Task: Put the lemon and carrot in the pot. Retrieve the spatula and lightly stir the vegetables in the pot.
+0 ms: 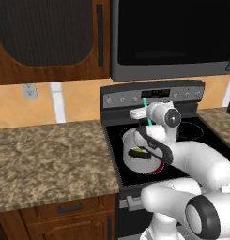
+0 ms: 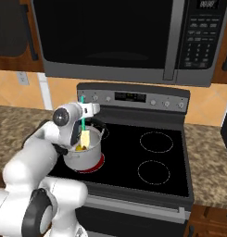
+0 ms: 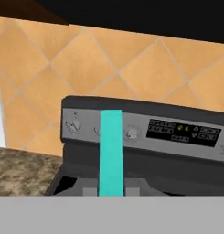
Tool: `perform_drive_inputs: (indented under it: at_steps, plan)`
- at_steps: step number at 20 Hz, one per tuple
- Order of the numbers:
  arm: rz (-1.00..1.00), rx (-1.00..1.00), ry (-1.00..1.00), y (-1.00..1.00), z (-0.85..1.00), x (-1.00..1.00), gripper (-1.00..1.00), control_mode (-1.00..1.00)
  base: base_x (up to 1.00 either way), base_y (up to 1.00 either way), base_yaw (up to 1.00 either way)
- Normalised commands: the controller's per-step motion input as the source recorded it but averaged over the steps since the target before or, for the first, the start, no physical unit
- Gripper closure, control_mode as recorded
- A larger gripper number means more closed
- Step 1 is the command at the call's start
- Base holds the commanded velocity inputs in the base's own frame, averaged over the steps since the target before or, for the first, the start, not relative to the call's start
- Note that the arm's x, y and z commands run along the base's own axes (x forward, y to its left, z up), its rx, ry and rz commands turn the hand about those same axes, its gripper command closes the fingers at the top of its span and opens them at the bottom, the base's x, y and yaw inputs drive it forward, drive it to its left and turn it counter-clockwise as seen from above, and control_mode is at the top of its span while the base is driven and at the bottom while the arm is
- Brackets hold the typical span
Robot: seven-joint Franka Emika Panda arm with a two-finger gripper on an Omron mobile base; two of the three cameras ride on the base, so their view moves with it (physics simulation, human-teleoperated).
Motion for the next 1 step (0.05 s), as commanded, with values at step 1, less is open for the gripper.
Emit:
perform_drive_inputs:
  at_steps: [1]
  plan:
    - [0.00,0.00,0.14,0.00,-0.38,0.00,1.00,-1.00,0.00,0.00,0.00]
